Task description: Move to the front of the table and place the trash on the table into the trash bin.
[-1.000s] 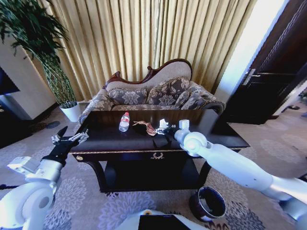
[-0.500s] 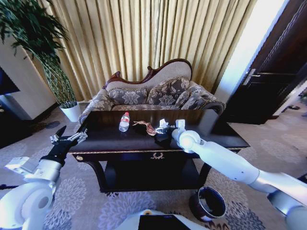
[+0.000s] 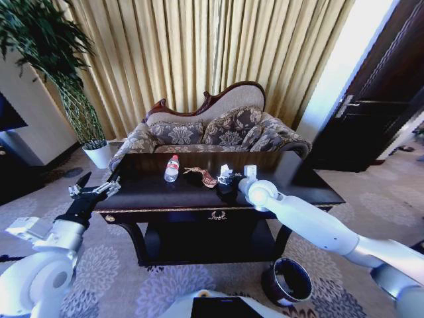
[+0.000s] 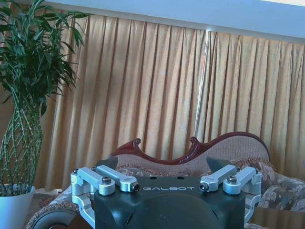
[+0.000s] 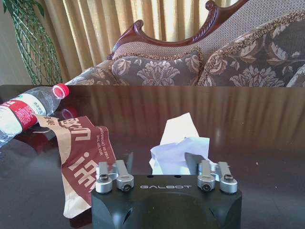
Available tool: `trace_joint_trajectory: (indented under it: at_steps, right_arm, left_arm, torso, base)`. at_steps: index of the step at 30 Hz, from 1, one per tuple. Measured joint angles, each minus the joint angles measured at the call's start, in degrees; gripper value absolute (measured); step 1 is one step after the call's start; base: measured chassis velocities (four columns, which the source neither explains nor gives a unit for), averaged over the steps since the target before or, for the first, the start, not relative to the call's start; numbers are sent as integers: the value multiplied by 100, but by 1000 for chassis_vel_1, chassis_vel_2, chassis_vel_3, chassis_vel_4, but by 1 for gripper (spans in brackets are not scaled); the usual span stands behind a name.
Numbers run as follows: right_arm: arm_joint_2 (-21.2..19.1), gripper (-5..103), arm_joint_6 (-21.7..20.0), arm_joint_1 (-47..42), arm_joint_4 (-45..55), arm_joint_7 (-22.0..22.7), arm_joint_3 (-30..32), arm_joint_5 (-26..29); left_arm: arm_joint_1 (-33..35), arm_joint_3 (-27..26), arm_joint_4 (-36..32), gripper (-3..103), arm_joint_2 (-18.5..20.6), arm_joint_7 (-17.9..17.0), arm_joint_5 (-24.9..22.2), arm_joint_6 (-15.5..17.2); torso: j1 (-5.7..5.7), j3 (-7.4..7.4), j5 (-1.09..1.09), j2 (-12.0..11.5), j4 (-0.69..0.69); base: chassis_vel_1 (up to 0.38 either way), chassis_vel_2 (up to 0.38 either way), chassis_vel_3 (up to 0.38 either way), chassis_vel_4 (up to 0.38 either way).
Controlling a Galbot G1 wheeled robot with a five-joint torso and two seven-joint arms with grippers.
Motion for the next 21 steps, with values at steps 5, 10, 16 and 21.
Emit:
trace_joint_trajectory:
  at_steps: [5, 10, 16, 21]
  right_arm:
    - [-54, 37, 76, -14, 33, 0, 1, -13]
    - [-110, 21, 77, -60, 90, -3, 48, -14]
    - [-139, 5, 66, -154, 158, -4, 146, 8]
    - [-156, 0, 52, -260, 252, -6, 210, 5]
  left_arm:
    - [-2, 4, 1, 100, -2, 2, 1, -23]
    - [-10, 5, 8, 100, 4, 5, 1, -39]
    - [-17, 8, 11, 100, -3, 9, 1, -42]
    - [7, -8, 28, 100, -19, 83, 3, -79]
  torso:
    - [0, 0, 0, 0, 0]
    - [0, 0, 0, 0, 0]
    - [0, 0, 0, 0, 0]
    - [0, 0, 0, 0, 0]
  base:
    - [0, 0, 0, 0]
    - [0, 0, 0, 0]
    - [0, 0, 0, 0]
    - [0, 0, 0, 0]
